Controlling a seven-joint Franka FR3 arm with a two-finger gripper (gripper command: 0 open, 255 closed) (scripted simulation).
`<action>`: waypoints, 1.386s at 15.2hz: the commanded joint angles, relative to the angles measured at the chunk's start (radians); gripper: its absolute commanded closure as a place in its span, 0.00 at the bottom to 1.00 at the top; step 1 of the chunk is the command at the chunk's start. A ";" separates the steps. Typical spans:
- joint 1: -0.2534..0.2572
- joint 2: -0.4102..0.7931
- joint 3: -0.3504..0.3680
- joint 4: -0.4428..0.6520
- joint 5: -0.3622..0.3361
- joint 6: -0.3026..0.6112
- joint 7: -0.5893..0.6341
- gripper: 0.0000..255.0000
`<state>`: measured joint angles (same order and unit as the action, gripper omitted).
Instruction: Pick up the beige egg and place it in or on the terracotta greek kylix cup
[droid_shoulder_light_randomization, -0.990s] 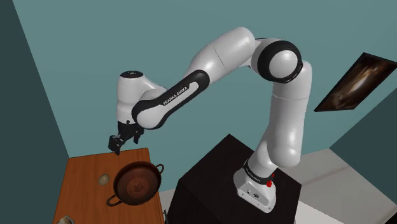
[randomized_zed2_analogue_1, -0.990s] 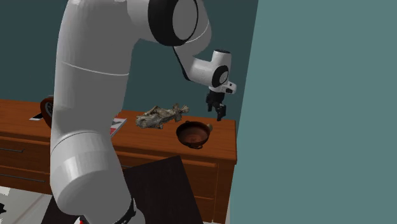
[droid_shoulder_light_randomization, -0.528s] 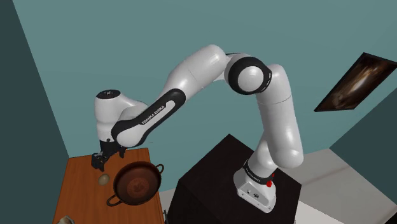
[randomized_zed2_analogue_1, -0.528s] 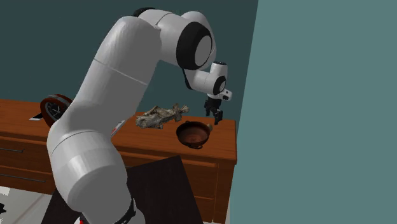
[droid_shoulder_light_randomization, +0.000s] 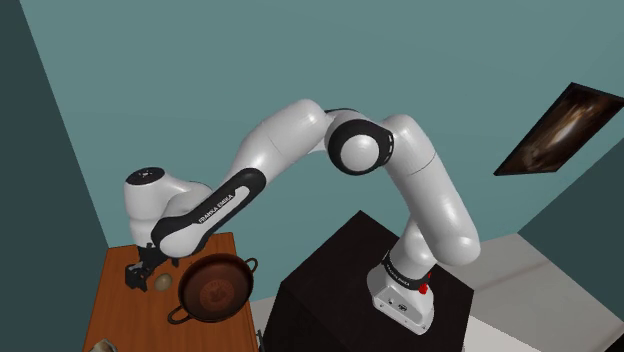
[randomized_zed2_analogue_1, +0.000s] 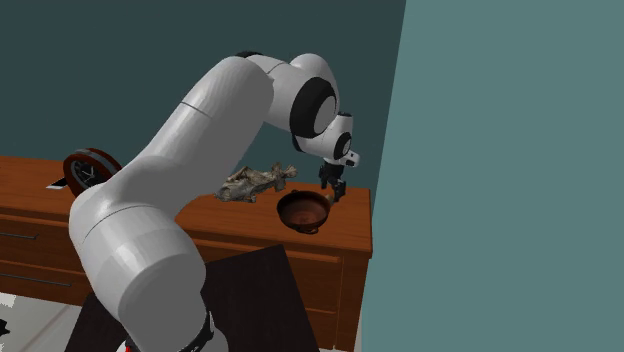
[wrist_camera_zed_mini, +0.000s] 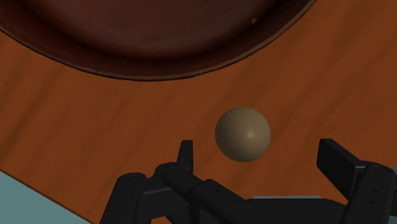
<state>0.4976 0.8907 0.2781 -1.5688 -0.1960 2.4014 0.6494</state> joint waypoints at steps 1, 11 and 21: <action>0.005 0.022 -0.005 0.007 -0.004 0.014 0.002 0.00; 0.011 0.050 -0.010 0.019 -0.008 0.031 0.004 0.00; 0.011 0.050 -0.010 0.019 -0.008 0.031 0.004 1.00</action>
<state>0.5085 0.9405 0.2679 -1.5493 -0.2042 2.4322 0.6534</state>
